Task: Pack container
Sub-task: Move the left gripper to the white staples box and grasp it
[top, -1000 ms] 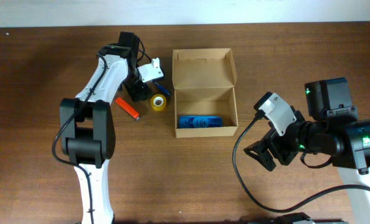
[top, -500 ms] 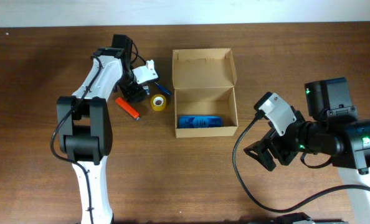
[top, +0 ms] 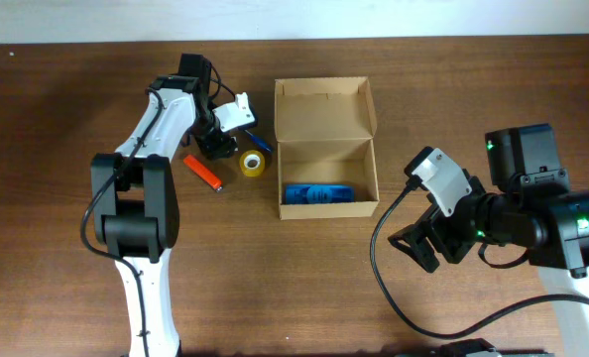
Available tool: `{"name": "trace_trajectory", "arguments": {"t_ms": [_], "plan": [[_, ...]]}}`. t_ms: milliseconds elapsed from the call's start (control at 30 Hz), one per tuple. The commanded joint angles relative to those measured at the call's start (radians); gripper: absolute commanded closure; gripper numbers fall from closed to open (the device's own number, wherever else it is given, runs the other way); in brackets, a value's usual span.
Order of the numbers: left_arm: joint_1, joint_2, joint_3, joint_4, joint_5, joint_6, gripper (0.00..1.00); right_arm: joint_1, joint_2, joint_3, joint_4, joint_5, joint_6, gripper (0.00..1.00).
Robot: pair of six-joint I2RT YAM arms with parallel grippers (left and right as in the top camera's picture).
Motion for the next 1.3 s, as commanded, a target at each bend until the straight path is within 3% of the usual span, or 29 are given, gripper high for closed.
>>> {"name": "trace_trajectory", "arguments": {"t_ms": [0,500,867,1267], "plan": [[0.002,0.019,0.016,0.003,0.035,0.013,0.41,-0.001,-0.003,-0.004,0.0,-0.01,0.008,0.01],[0.002,0.044,0.015,0.002,0.039,0.008,0.46,-0.001,-0.003,-0.004,0.0,-0.01,0.008,0.01],[0.002,0.054,0.015,0.002,0.031,0.003,0.61,-0.001,-0.003,-0.004,0.0,-0.01,0.008,0.01],[0.002,0.053,0.022,0.002,-0.033,-0.094,0.75,-0.001,-0.003,-0.004,0.0,-0.01,0.008,0.01]]}}
